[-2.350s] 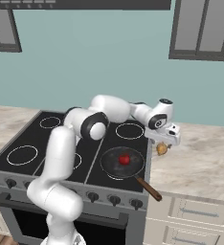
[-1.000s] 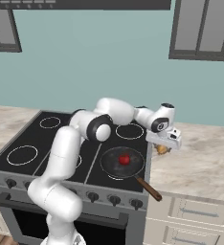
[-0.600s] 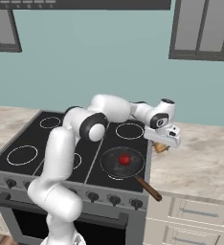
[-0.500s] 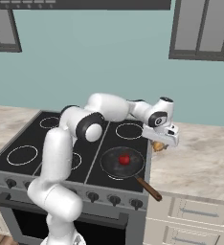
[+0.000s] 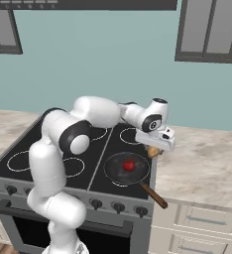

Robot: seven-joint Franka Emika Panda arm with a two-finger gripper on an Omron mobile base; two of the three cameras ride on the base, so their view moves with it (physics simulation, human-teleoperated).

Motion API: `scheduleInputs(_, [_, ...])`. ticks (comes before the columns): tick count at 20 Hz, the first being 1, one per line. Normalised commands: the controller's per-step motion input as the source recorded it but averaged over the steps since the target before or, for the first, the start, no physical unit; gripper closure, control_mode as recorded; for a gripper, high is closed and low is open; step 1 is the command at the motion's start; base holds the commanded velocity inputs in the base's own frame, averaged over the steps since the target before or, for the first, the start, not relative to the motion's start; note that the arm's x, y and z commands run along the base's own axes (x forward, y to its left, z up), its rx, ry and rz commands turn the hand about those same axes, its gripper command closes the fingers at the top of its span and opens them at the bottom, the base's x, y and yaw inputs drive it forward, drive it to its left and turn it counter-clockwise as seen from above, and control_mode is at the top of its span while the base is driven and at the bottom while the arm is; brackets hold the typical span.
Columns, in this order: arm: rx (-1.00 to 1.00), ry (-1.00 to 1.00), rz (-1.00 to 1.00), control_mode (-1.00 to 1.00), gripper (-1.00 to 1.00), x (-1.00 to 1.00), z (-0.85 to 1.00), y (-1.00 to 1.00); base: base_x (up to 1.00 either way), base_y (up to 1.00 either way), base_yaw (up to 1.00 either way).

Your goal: Place the pan on the front right burner on the stove. Then place the tomato and the onion in the pan and turn on the front right burner.

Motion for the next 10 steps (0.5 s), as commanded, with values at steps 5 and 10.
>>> scheduleInputs(5, [0.00, 0.00, 0.00, -1.00, 1.00, -0.29, 0.00, 0.11, 0.00, 0.00, 0.00])
scheduleInputs(10, [0.00, 0.00, 0.00, -1.00, 1.00, -0.26, 0.00, 0.11, 0.00, 0.00, 0.00])
